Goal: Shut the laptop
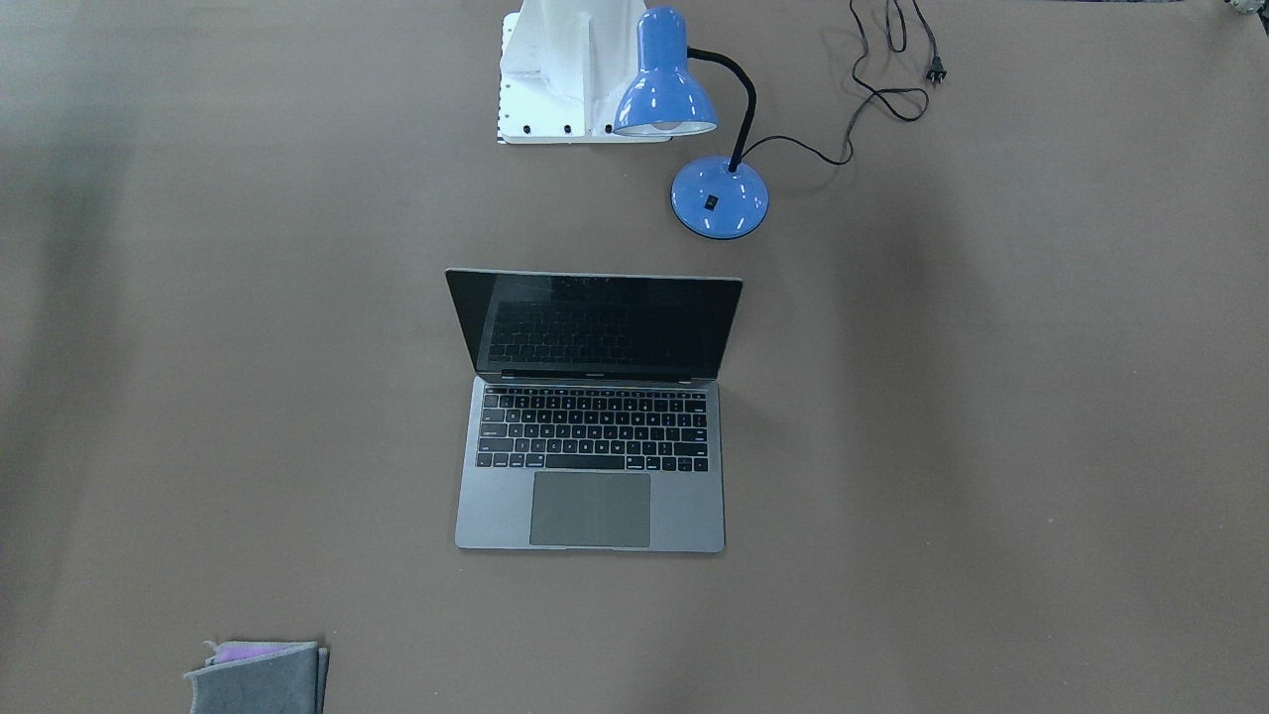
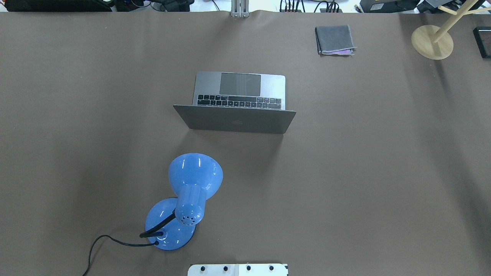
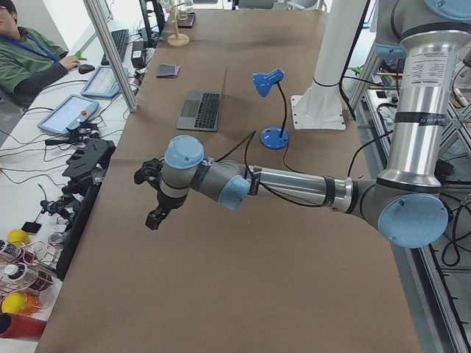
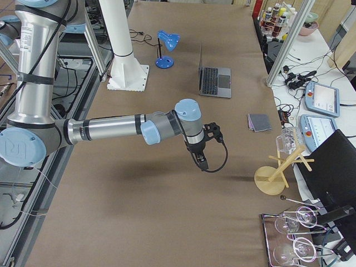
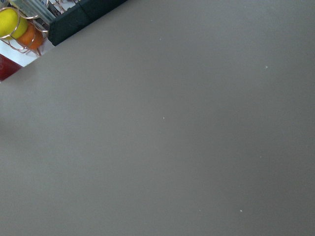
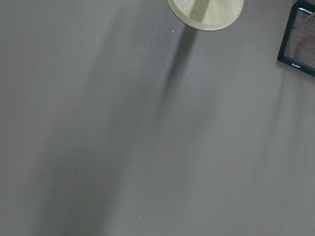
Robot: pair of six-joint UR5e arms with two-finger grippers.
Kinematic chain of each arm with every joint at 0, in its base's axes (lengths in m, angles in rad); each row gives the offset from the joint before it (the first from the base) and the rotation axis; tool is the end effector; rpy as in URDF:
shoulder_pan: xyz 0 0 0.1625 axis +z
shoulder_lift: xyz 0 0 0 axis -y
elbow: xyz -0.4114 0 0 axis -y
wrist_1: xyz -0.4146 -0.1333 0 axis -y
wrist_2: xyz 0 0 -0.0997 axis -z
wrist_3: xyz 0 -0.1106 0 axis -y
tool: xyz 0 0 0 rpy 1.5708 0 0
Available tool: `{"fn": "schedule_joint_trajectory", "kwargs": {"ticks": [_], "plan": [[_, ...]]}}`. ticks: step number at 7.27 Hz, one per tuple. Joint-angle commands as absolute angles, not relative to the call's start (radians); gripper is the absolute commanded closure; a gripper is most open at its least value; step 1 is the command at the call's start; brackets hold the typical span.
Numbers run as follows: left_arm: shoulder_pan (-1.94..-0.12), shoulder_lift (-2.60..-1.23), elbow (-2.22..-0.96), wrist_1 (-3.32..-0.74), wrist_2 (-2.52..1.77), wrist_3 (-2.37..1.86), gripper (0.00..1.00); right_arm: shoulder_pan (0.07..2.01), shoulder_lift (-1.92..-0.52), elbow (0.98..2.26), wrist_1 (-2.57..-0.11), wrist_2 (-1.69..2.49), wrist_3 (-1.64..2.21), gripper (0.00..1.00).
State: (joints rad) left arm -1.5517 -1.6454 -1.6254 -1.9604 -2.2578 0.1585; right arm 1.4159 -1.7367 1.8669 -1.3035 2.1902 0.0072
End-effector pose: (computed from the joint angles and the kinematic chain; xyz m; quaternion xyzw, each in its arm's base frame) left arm -0.0522 -0.5719 0.5442 0.2636 0.3079 0.1668 0.8988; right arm -0.0042 -0.4750 0.5589 0.1632 -0.3130 -0.1289 0.9267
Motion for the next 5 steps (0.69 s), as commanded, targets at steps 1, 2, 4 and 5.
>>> {"fn": "schedule_joint_trajectory", "kwargs": {"ticks": [1, 2, 4, 5], "plan": [[-1.546, -1.647, -1.623, -1.988, -2.345, 0.093, 0.01, 1.416, -1.733, 1.868, -1.304, 2.285, 0.035, 0.00], [-1.514, -1.652, -1.637, -1.999, -2.385, 0.060, 0.02, 1.414, -1.730, 1.887, -1.289, 2.327, 0.126, 0.00], [-1.449, -1.655, -1.638, -2.101, -2.498, -0.144, 0.02, 1.396, -1.730, 1.891, -1.197, 2.437, 0.304, 0.15], [-1.387, -1.655, -1.638, -2.211, -2.526, -0.328, 0.02, 1.378, -1.732, 1.891, -1.125, 2.504, 0.445, 0.31]]}}
